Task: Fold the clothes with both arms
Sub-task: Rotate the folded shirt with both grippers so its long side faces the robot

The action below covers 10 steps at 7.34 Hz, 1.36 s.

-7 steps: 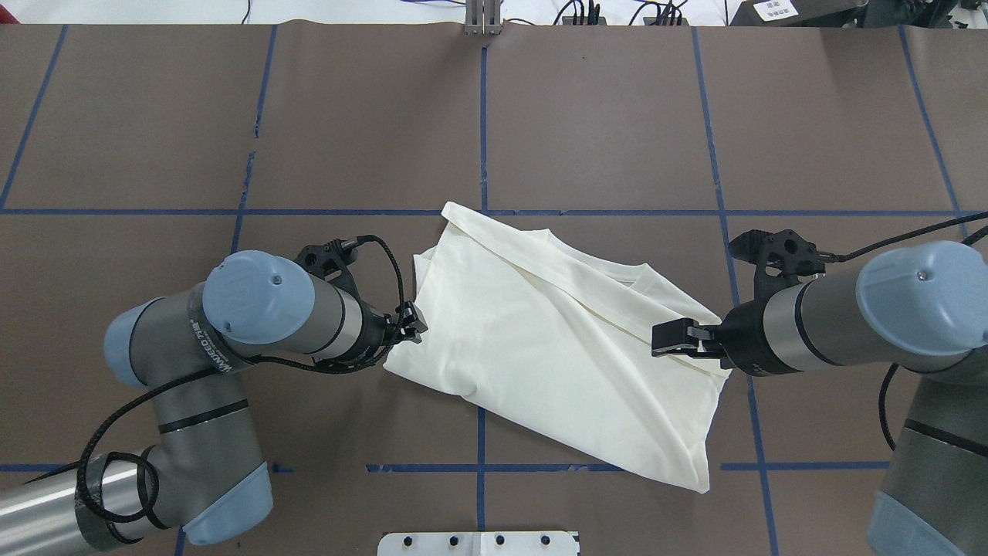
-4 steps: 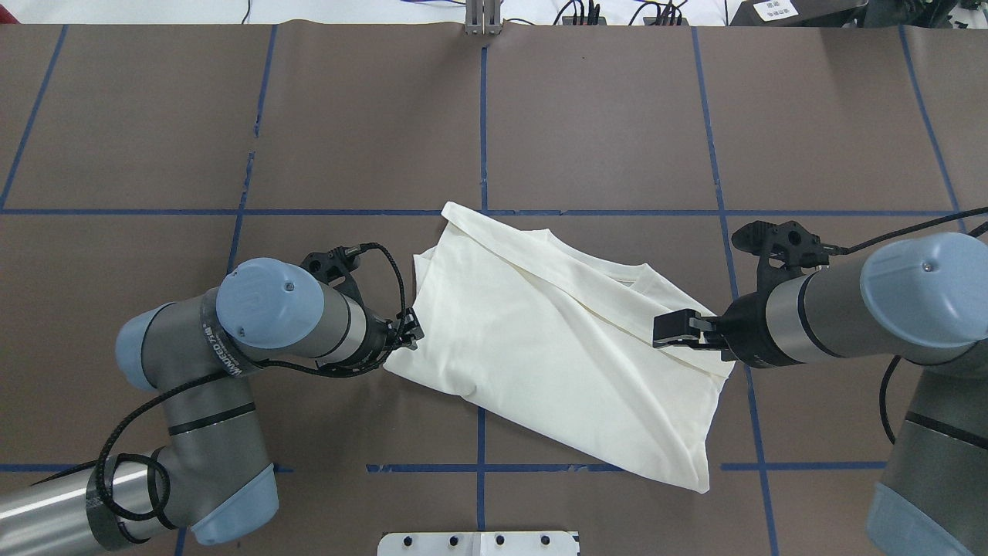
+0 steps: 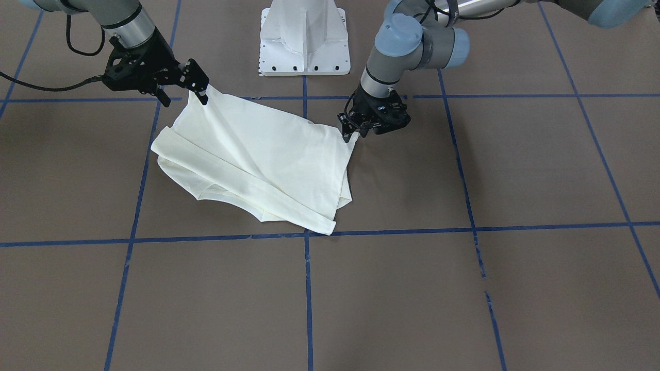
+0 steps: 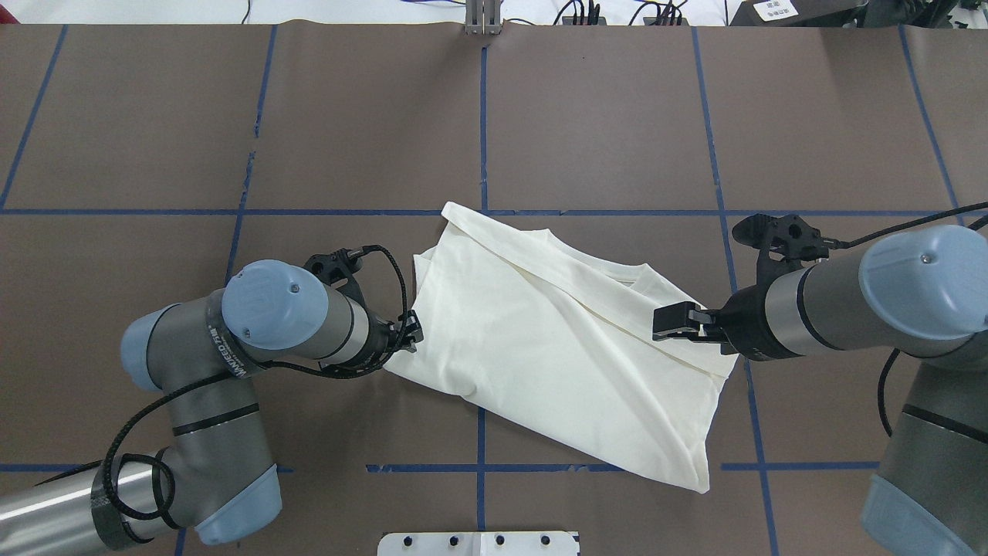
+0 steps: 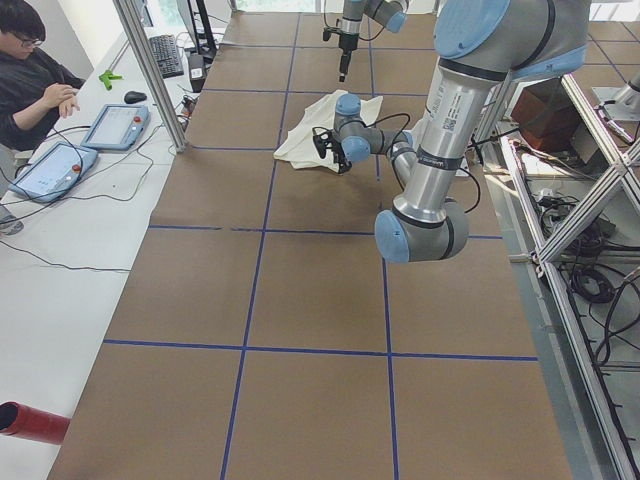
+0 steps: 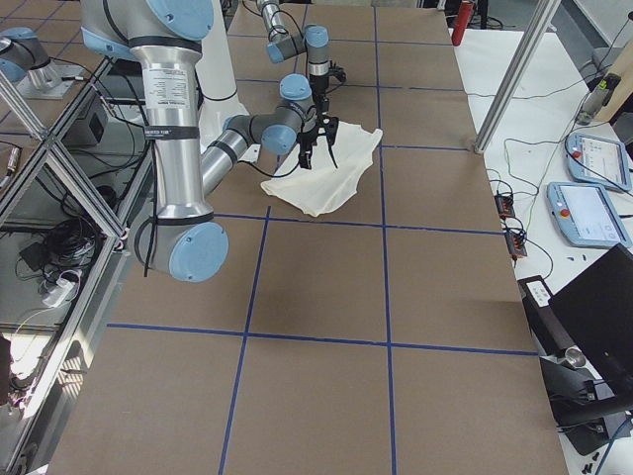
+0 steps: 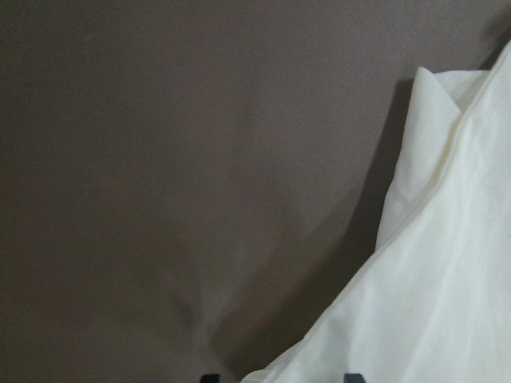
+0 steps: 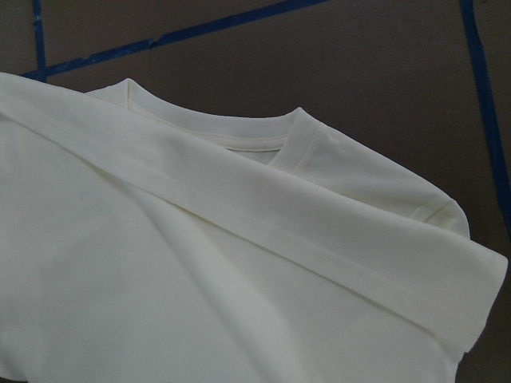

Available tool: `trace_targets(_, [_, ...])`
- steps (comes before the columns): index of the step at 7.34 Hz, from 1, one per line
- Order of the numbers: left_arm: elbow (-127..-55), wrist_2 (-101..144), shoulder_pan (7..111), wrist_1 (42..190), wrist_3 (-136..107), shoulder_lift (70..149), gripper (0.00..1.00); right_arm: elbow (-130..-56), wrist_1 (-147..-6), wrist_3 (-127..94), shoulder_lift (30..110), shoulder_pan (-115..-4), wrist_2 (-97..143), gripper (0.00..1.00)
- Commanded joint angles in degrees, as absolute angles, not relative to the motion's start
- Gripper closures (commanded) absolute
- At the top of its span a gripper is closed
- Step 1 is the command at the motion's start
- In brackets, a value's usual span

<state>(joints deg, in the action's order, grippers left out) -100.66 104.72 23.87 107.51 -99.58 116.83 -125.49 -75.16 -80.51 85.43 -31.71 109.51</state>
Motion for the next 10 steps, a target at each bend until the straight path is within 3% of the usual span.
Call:
trace_targets(1, [-99.76,104.76,23.82,107.49,-99.58,117.42,0.59,-125.42,-75.15,-80.51,85.34,-31.9,109.51,0.0])
trace_targets(4, [-99.93,104.77,23.91,107.23,-99.41,117.16,0.98,-125.07,-75.15,-80.51,85.34,-31.9,109.51,0.0])
trace_targets(8, [-105.27,104.77,30.29,98.04,-87.29,116.63,1.0,-125.07,-75.23,-80.51,85.43,-32.17,109.6,0.0])
trace_targets(10, [-99.88,100.41,33.13,98.43,-78.25,118.02,1.0,-124.46,-75.24,-80.42,85.43,-32.69,109.6,0.0])
